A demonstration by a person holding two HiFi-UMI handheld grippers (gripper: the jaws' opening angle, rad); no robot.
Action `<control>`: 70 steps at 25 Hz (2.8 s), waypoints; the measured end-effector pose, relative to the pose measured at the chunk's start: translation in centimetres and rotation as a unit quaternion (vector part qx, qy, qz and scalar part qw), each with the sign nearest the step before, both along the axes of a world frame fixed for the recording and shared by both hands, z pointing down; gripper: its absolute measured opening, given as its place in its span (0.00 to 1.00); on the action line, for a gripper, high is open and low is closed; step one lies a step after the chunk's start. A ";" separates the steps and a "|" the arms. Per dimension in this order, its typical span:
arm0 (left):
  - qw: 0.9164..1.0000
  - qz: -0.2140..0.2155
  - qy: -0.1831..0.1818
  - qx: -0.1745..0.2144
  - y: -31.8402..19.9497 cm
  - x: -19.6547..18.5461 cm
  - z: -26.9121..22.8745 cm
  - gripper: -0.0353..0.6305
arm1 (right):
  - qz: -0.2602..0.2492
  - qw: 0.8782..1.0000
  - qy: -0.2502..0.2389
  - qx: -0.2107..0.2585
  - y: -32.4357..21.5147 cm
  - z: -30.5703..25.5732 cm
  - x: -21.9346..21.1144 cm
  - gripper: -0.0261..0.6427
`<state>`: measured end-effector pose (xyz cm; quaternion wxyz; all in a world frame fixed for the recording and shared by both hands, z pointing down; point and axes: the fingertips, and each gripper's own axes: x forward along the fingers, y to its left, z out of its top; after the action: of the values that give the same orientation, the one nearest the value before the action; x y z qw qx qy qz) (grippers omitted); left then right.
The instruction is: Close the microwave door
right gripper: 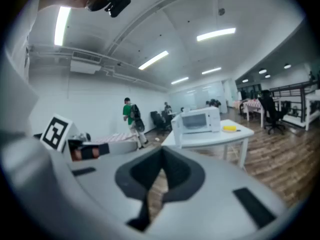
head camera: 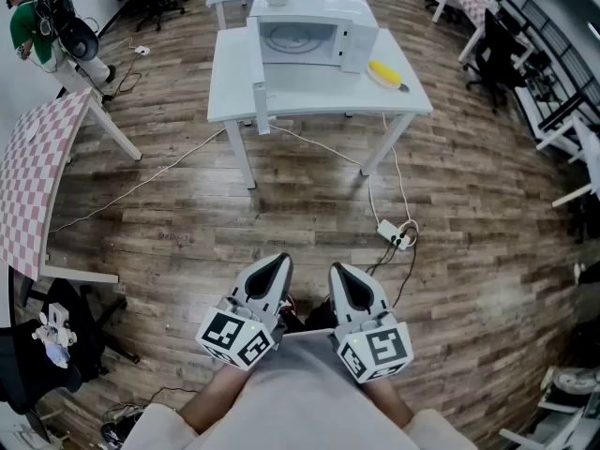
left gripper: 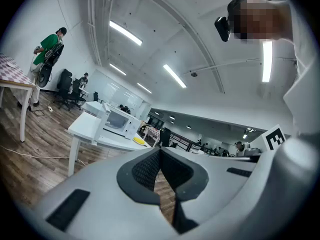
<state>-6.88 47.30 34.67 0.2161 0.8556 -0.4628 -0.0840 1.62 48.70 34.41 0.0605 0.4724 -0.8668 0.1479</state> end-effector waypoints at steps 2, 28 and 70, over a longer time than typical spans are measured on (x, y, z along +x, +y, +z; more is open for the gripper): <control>1.000 0.000 0.003 -0.002 0.0 0.1 0.0 0.08 | -0.003 1.000 0.000 -0.003 0.0 0.0 -0.1 0.07; 1.000 0.011 0.020 -0.006 -1.9 -0.5 0.3 0.08 | -0.010 1.000 -0.014 -0.005 -1.4 0.3 -1.3 0.07; 0.997 -0.067 0.004 -0.035 -23.2 2.2 0.1 0.08 | -0.111 0.988 -0.112 0.002 -24.6 -0.5 0.6 0.07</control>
<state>-4.66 24.14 34.77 0.2418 0.8141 -0.5211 -0.0853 2.26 24.05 33.92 -0.0216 0.3541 -0.9153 0.1908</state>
